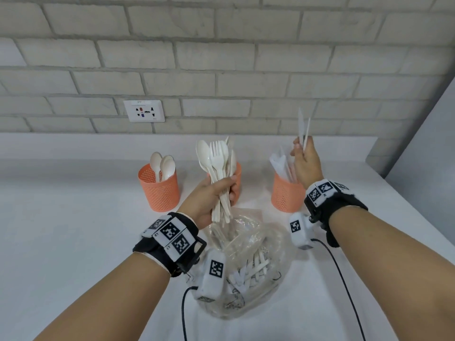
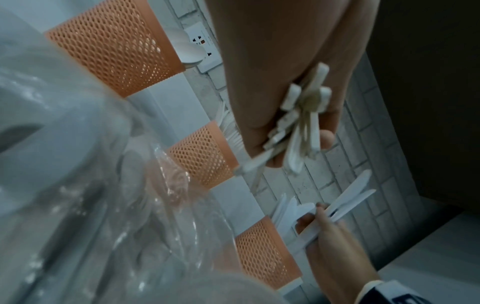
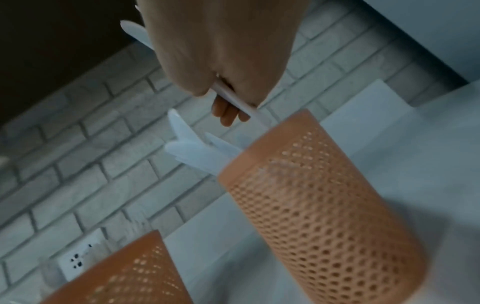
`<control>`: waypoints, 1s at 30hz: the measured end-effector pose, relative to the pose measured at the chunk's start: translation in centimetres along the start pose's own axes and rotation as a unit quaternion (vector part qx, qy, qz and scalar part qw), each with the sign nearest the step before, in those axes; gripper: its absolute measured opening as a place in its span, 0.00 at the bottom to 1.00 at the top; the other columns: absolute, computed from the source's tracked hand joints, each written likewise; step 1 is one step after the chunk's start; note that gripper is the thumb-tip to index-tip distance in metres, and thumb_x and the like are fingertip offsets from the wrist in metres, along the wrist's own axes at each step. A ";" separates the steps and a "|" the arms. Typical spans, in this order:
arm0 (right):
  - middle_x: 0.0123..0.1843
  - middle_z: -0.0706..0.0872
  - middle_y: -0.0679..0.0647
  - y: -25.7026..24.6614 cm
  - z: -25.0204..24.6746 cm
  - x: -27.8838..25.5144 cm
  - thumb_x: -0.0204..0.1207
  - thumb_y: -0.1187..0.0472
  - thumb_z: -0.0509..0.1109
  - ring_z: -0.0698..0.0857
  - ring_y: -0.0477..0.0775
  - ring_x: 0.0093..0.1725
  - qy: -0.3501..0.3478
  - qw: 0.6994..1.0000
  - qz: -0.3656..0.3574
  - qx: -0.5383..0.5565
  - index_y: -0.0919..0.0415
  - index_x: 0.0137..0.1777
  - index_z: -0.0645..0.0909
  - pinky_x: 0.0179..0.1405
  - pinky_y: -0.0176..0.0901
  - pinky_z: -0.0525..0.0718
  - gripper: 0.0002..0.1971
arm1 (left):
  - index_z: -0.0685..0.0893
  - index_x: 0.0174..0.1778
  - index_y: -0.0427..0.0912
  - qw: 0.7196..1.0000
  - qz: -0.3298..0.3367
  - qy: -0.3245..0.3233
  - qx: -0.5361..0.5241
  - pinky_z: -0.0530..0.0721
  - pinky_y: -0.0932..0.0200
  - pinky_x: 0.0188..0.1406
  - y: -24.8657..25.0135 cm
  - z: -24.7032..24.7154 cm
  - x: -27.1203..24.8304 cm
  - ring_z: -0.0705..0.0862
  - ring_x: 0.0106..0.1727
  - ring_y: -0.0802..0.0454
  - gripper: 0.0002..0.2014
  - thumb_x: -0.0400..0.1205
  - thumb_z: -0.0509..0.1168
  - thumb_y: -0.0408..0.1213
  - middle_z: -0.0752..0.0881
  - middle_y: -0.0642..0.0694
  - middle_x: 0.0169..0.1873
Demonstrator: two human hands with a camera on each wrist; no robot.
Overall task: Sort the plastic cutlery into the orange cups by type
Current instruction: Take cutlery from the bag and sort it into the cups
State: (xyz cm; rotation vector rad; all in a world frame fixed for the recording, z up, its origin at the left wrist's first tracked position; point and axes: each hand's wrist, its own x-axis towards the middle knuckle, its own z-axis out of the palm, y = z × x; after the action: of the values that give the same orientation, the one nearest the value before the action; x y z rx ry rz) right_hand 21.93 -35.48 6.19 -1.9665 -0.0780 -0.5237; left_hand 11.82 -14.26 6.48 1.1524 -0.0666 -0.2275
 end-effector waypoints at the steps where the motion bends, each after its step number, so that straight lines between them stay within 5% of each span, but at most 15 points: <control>1: 0.54 0.81 0.61 0.6 0.2 0.1 0.85 0.59 0.52 0.80 0.58 0.54 -0.021 0.999 0.021 -0.017 0.64 0.61 0.71 0.54 0.46 0.76 0.12 | 0.79 0.44 0.41 1.000 0.007 -0.010 0.002 0.74 0.68 0.23 0.2 -0.1 -0.1 0.74 0.21 0.59 0.06 0.83 0.58 0.29 0.77 0.49 0.24; 7: 0.67 0.77 0.62 1.1 0.8 0.9 0.85 0.58 0.53 0.75 0.59 0.67 -0.058 0.995 0.082 -0.017 0.64 0.66 0.73 0.62 0.40 0.68 0.16 | 0.79 0.48 0.39 1.000 -0.007 -0.020 -0.015 0.78 0.68 0.26 0.7 -0.7 -0.2 0.79 0.25 0.58 0.05 0.83 0.58 0.28 0.81 0.47 0.29; 11: 0.53 0.77 0.58 -1.2 1.0 0.9 0.79 0.66 0.59 0.76 0.61 0.61 0.070 0.994 -0.078 -0.035 0.66 0.61 0.78 0.61 0.42 0.71 0.13 | 0.79 0.50 0.38 0.999 -0.018 -0.029 -0.036 0.82 0.67 0.28 0.7 -1.1 0.1 0.81 0.27 0.57 0.06 0.82 0.58 0.27 0.83 0.46 0.32; 14: 0.45 0.79 0.56 -4.0 2.0 -0.1 0.76 0.67 0.63 0.80 0.43 0.45 0.046 0.984 -0.174 0.012 0.67 0.50 0.83 0.48 0.33 0.75 0.08 | 0.79 0.48 0.39 0.998 -0.019 -0.044 -0.034 0.82 0.66 0.28 0.8 -1.0 0.2 0.82 0.26 0.58 0.06 0.82 0.57 0.28 0.85 0.47 0.29; 16: 0.39 0.82 0.51 -5.8 3.2 -1.4 0.77 0.66 0.67 0.79 0.33 0.36 -0.060 0.987 -0.143 0.035 0.65 0.45 0.84 0.41 0.27 0.75 0.05 | 0.80 0.48 0.39 0.999 -0.020 -0.045 -0.020 0.83 0.66 0.27 0.8 -0.9 0.3 0.82 0.26 0.57 0.07 0.82 0.57 0.28 0.87 0.48 0.30; 19: 0.35 0.84 0.53 -7.1 4.9 -3.1 0.78 0.63 0.66 0.81 0.43 0.35 -0.171 0.981 -0.052 0.075 0.67 0.43 0.83 0.36 0.34 0.78 0.08 | 0.80 0.52 0.38 0.999 -0.016 -0.033 0.021 0.85 0.64 0.28 0.7 -1.0 0.4 0.85 0.28 0.57 0.07 0.83 0.58 0.27 0.90 0.47 0.33; 22: 0.34 0.84 0.56 -7.8 5.5 -4.0 0.77 0.63 0.68 0.84 0.51 0.31 -0.136 0.983 -0.007 0.124 0.68 0.45 0.81 0.29 0.38 0.80 0.07 | 0.80 0.53 0.38 0.998 -0.023 -0.034 0.043 0.87 0.63 0.32 0.7 -1.3 0.3 0.87 0.30 0.56 0.07 0.82 0.60 0.28 0.91 0.47 0.36; 25: 0.35 0.83 0.54 -8.1 5.7 -4.5 0.73 0.65 0.73 0.85 0.53 0.29 -0.074 0.988 0.003 0.136 0.54 0.43 0.75 0.28 0.43 0.85 0.09 | 0.80 0.54 0.39 0.998 -0.025 -0.023 0.048 0.86 0.62 0.33 0.6 -1.7 0.1 0.87 0.30 0.54 0.07 0.82 0.61 0.29 0.90 0.46 0.38; 30: 0.32 0.83 0.53 -8.4 6.3 -5.1 0.74 0.68 0.71 0.84 0.46 0.29 -0.109 0.986 -0.008 0.126 0.55 0.39 0.77 0.28 0.31 0.79 0.08 | 0.79 0.56 0.39 0.999 -0.010 -0.001 0.047 0.86 0.60 0.33 0.4 -2.2 -0.6 0.86 0.30 0.53 0.08 0.82 0.62 0.28 0.86 0.43 0.38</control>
State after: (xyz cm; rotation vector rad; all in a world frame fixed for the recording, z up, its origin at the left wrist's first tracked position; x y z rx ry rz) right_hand 16.98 -25.34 9.06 -1.7678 -0.2846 -0.2913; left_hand 11.64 -11.99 5.99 1.2464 -0.0681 -0.2462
